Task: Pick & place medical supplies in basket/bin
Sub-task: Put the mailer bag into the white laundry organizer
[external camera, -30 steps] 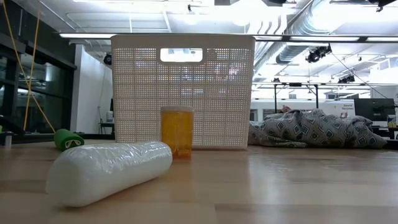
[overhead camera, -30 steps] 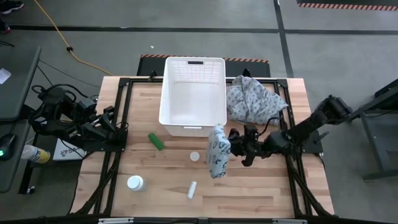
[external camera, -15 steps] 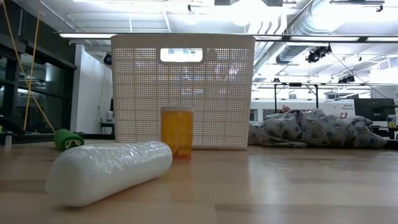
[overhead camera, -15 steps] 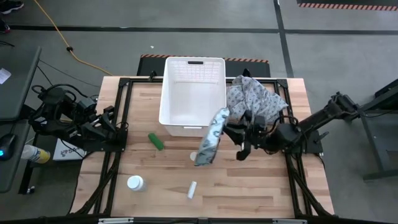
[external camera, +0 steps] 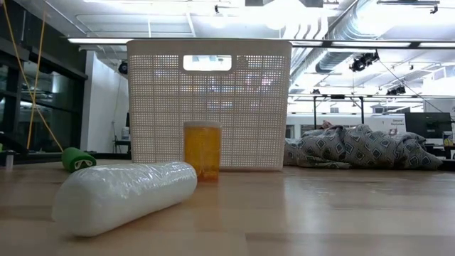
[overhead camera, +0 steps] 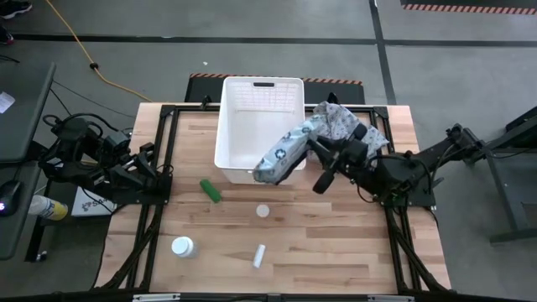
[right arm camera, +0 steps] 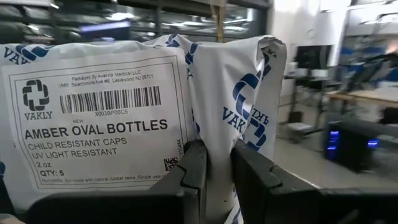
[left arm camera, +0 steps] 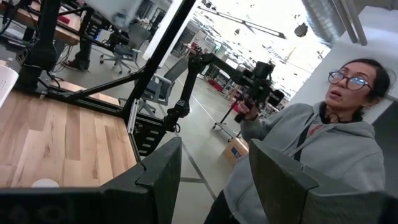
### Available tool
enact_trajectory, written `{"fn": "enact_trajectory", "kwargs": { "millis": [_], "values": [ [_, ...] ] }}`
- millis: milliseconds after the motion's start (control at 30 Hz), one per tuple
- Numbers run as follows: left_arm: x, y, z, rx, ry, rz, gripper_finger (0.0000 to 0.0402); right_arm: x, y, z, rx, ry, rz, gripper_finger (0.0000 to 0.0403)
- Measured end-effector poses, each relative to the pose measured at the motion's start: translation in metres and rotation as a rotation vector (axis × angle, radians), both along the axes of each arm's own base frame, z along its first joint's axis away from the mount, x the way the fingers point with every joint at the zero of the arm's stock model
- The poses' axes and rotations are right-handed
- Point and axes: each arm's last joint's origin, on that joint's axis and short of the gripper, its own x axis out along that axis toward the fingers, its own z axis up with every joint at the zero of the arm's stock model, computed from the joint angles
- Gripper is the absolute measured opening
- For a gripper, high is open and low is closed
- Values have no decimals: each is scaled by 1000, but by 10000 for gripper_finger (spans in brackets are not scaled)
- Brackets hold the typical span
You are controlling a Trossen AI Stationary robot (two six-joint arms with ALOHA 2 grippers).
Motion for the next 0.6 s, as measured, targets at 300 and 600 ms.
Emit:
{"fn": "enact_trajectory", "kwargs": {
  "millis": [300,600],
  "values": [
    [0,0,0,5,-4,13,221,-1,-1,-1,-14,27,-54,51],
    [0,0,0,6,-4,17,221,-1,-2,-1,-11,33,-84,51]
  ]
}}
